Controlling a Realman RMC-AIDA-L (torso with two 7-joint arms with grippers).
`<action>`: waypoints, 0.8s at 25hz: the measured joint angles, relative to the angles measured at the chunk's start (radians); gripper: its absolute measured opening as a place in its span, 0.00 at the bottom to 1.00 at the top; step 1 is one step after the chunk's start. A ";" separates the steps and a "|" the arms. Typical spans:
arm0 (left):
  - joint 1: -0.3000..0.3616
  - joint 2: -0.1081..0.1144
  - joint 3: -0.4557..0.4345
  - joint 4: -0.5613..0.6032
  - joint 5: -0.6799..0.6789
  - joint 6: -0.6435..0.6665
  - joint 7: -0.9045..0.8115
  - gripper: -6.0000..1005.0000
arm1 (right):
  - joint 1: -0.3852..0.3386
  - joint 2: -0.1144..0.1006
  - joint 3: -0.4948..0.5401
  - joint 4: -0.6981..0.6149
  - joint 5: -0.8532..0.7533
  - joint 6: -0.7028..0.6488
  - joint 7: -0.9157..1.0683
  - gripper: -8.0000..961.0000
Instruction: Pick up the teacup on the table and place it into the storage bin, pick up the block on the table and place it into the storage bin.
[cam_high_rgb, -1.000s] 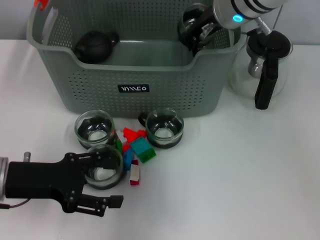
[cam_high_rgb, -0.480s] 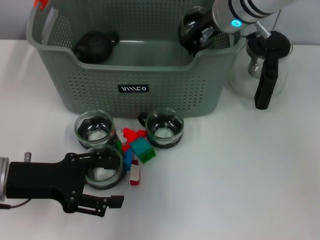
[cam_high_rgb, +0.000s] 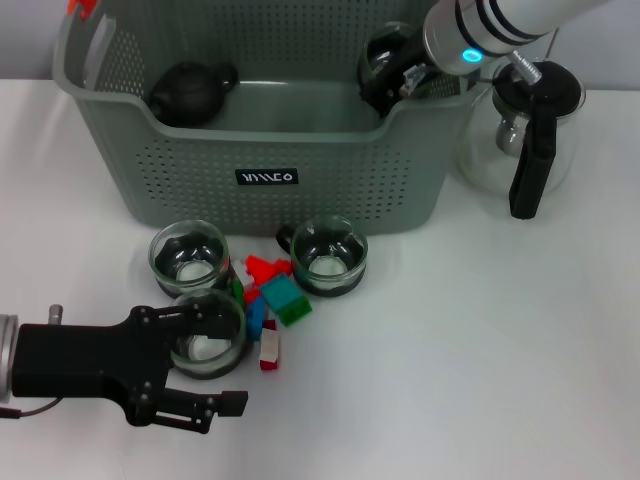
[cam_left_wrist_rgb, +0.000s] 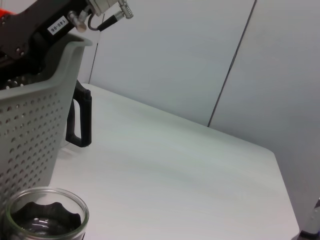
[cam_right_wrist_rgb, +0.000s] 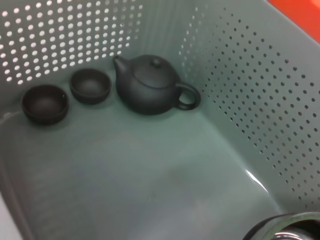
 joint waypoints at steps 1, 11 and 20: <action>0.000 0.000 0.000 0.000 0.000 0.000 0.000 0.93 | 0.000 0.000 -0.001 0.001 0.000 0.000 0.000 0.17; 0.004 0.000 0.000 0.000 0.000 0.000 0.000 0.93 | -0.004 0.000 0.000 -0.008 0.000 0.000 0.000 0.20; 0.005 0.000 0.000 0.000 0.000 0.000 -0.003 0.93 | -0.007 0.003 0.000 -0.032 0.001 -0.007 0.000 0.23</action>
